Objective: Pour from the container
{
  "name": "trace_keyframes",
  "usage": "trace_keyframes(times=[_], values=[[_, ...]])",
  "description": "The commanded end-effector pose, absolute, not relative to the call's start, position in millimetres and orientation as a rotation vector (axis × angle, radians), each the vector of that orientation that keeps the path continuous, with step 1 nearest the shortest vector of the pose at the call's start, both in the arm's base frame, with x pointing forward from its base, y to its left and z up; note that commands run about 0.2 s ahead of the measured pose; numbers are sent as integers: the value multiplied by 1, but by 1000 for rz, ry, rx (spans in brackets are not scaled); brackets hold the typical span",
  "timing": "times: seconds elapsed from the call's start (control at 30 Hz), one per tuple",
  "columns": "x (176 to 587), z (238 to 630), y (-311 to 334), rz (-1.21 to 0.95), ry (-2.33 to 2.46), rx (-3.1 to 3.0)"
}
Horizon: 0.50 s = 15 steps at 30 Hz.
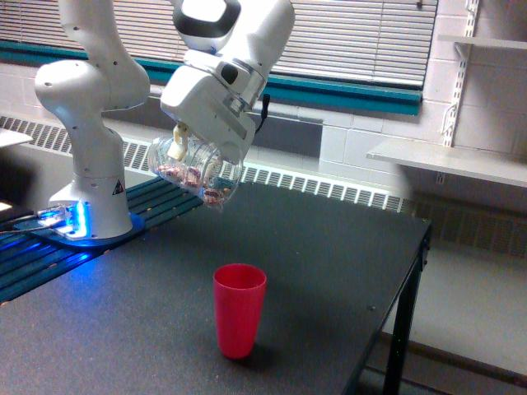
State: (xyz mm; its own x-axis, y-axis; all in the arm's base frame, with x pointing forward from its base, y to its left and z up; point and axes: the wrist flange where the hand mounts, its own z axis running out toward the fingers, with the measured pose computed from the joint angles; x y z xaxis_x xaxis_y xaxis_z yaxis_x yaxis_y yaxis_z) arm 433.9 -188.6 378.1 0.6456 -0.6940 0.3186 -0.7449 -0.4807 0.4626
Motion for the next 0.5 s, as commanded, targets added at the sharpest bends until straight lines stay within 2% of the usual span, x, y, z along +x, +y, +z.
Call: trace_keyframes(times=[0.03, 0.5], values=[[430, 379, -187, 119, -1122, 2278], [432, 377, -182, 110, -1117, 2272]])
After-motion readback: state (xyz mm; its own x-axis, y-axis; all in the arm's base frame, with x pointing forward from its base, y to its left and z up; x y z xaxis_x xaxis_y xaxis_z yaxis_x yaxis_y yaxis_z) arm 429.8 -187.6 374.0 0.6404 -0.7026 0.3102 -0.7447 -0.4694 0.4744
